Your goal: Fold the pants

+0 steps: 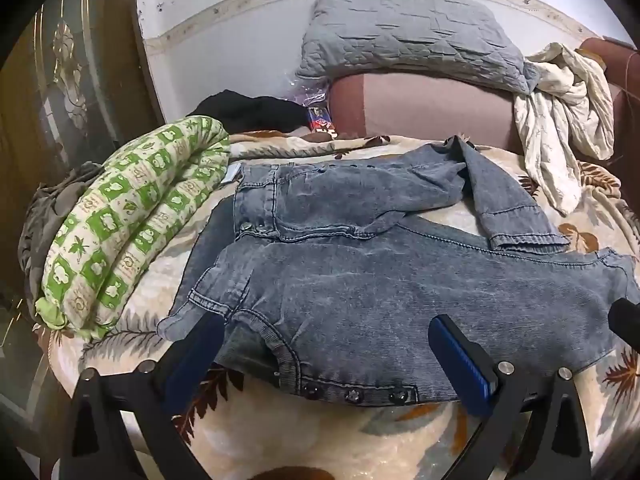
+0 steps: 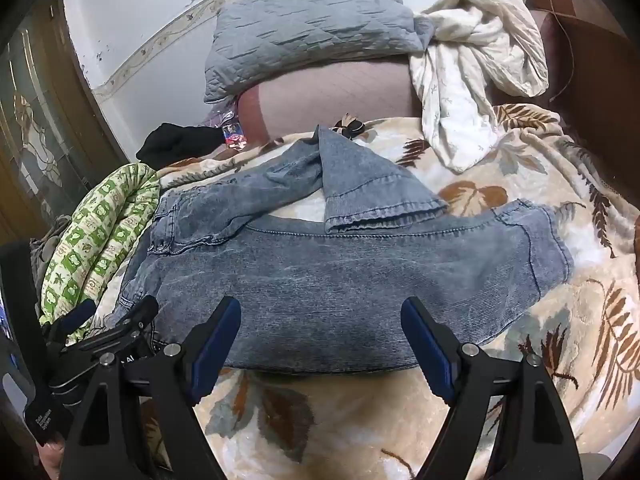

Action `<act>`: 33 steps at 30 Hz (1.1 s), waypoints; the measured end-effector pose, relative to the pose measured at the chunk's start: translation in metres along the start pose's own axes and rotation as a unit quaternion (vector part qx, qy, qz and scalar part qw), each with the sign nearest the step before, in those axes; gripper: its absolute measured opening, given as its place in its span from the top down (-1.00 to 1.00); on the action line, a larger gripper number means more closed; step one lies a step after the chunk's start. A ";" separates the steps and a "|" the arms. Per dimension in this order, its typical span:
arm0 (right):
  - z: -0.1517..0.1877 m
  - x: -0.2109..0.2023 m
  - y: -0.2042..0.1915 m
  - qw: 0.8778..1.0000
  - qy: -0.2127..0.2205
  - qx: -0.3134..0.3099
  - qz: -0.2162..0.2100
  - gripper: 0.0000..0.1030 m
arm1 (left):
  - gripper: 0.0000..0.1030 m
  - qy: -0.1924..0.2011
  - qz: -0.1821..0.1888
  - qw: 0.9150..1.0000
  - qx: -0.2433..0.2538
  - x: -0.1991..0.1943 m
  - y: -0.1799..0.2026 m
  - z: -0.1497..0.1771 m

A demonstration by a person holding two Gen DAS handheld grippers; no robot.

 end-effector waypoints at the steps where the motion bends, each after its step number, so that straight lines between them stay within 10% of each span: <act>1: 0.000 0.000 0.000 1.000 0.000 -0.001 0.000 -0.61 | -1.00 0.000 0.000 1.000 0.000 0.000 0.000 0.000; 33: 0.000 -0.001 -0.001 1.000 0.010 -0.004 -0.003 -0.61 | -1.00 0.003 0.010 1.000 -0.001 -0.002 0.000 -0.001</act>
Point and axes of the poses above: each gripper's, at about its wrist camera, not at the fingertips, and x roughly the way its jaws point, y to its right, z to its underside, the point moved 3 cm from there along x, roughly the way its jaws point, and after that the axes turned 1 degree about -y, right-handed, at the moved point
